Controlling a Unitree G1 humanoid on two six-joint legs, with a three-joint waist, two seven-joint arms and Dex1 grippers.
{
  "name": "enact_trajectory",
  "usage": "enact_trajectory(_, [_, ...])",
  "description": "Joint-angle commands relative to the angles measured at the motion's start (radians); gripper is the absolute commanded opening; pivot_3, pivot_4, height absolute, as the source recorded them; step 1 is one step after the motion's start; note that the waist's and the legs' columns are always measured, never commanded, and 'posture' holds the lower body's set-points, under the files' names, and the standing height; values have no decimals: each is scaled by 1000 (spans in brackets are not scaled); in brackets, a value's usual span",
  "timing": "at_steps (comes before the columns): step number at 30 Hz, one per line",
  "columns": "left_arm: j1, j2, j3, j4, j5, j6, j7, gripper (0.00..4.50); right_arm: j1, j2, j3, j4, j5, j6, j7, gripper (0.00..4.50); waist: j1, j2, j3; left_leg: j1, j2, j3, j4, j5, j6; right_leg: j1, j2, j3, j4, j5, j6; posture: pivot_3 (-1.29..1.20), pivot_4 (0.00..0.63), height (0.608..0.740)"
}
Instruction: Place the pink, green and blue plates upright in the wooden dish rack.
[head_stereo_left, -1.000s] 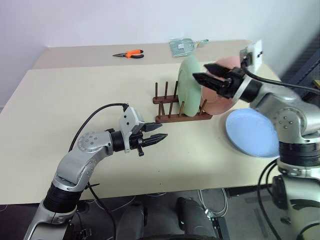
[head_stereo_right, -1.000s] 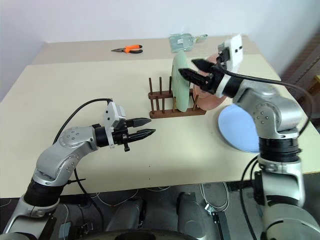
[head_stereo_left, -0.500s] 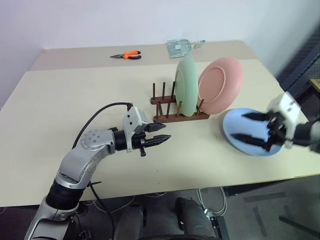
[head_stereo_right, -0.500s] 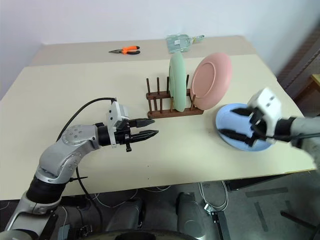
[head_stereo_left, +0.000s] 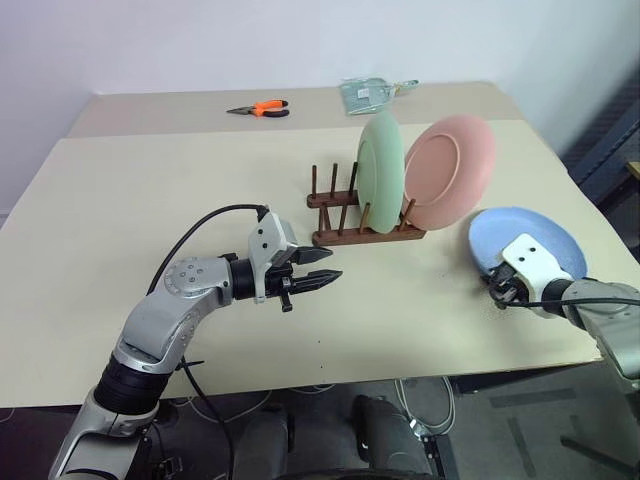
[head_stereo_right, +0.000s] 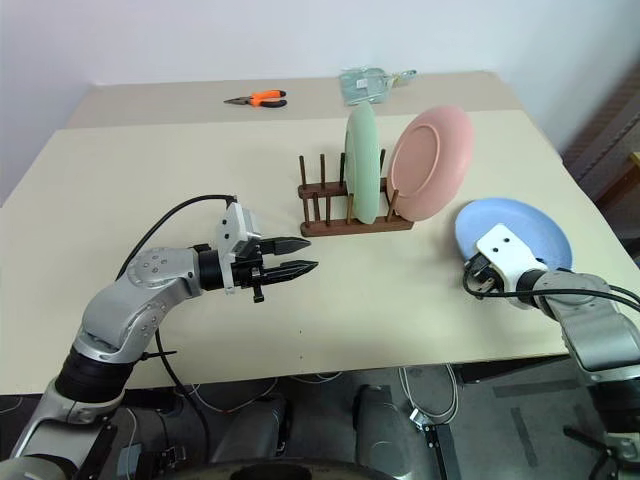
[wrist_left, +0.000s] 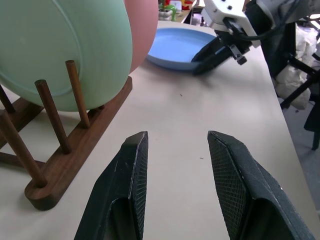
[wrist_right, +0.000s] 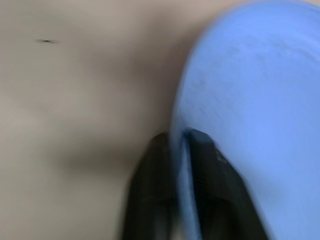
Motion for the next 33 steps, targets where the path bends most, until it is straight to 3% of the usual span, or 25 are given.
enact_trajectory(1, [5,1,5,-24,-1,-28,-9,1926,-96,24,-65,61,-57,-65,-105,79,-2,0,0,0,0,0,0,0,0,0,0,0,0,0,0,0,150,740])
enact_trajectory(4, [20,13,-9,-24,15,-39,-20,1926,-276,33,-117,148,-118,-183,-253,79,-4,3,2,0,0,1,0,0,0,-1,0,0,0,1,-1,0,150,740])
enact_trajectory(8, [28,17,-18,-20,32,-50,-24,1926,-505,81,-187,150,-35,-294,-271,79,-4,6,3,0,0,1,-2,0,0,-2,1,0,1,2,-3,0,150,740])
enact_trajectory(12, [30,15,-13,-18,31,-52,-20,1926,-665,201,-242,35,250,-178,-145,79,-4,4,3,0,2,-2,-3,0,0,-1,2,-1,0,3,-1,0,150,740])
enact_trajectory(14, [35,17,-17,-18,36,-53,-17,1926,-741,296,-270,-63,527,-5,-116,79,-4,4,3,0,1,-2,-2,0,0,0,2,0,0,2,-2,0,150,740])
enact_trajectory(18, [44,22,-17,-25,37,-52,-18,1926,-795,425,-266,-142,866,240,-164,79,1,5,3,0,1,-3,-2,0,0,-1,2,-1,1,2,-3,0,150,740])
enact_trajectory(24, [52,34,-8,-30,38,-50,-16,1926,-837,614,-235,-117,1093,347,-344,79,-2,5,3,0,1,-3,-2,0,0,-1,2,-1,1,2,-4,0,150,740])
enact_trajectory(33, [64,39,5,-62,26,-27,3,1926,-777,762,-187,-33,1150,400,-618,79,-3,5,3,-1,1,-3,-2,0,0,-3,2,-1,2,2,-3,0,150,740])
